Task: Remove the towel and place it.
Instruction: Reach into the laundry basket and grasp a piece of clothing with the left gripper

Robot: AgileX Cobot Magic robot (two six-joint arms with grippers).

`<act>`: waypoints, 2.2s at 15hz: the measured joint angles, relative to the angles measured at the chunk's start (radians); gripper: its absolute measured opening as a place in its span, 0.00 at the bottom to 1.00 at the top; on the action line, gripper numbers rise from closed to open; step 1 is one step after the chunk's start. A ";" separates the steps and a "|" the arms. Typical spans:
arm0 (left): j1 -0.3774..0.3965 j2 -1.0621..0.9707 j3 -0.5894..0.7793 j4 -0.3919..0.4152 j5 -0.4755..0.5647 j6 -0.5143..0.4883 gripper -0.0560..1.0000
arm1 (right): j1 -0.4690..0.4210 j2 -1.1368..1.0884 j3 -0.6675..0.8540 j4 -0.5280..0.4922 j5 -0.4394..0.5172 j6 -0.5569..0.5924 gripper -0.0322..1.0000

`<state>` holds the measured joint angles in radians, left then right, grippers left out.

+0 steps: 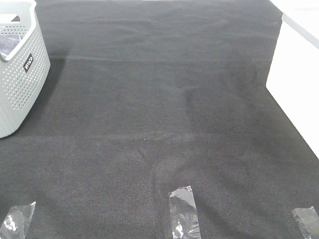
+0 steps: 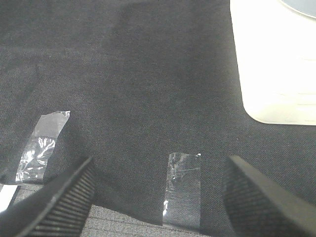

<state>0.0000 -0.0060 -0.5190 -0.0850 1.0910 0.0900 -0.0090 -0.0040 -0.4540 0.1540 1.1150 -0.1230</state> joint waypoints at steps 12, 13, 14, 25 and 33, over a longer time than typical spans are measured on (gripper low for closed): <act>0.000 0.000 0.000 0.000 0.000 0.000 0.99 | 0.000 0.000 0.000 0.000 0.000 0.000 0.72; 0.000 0.000 0.000 0.000 0.000 0.000 0.99 | 0.000 0.000 0.000 0.000 0.000 0.000 0.72; 0.000 0.000 0.000 0.000 0.000 0.000 0.99 | 0.000 0.000 0.000 0.000 0.000 0.000 0.72; 0.000 0.000 0.000 0.000 0.000 0.000 0.99 | 0.000 0.000 0.000 0.000 0.000 0.000 0.72; 0.000 0.000 0.000 0.000 0.000 0.000 0.99 | 0.000 0.000 0.000 0.000 0.000 0.000 0.72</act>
<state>0.0000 -0.0060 -0.5190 -0.0850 1.0910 0.0900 -0.0090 -0.0040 -0.4540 0.1540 1.1150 -0.1230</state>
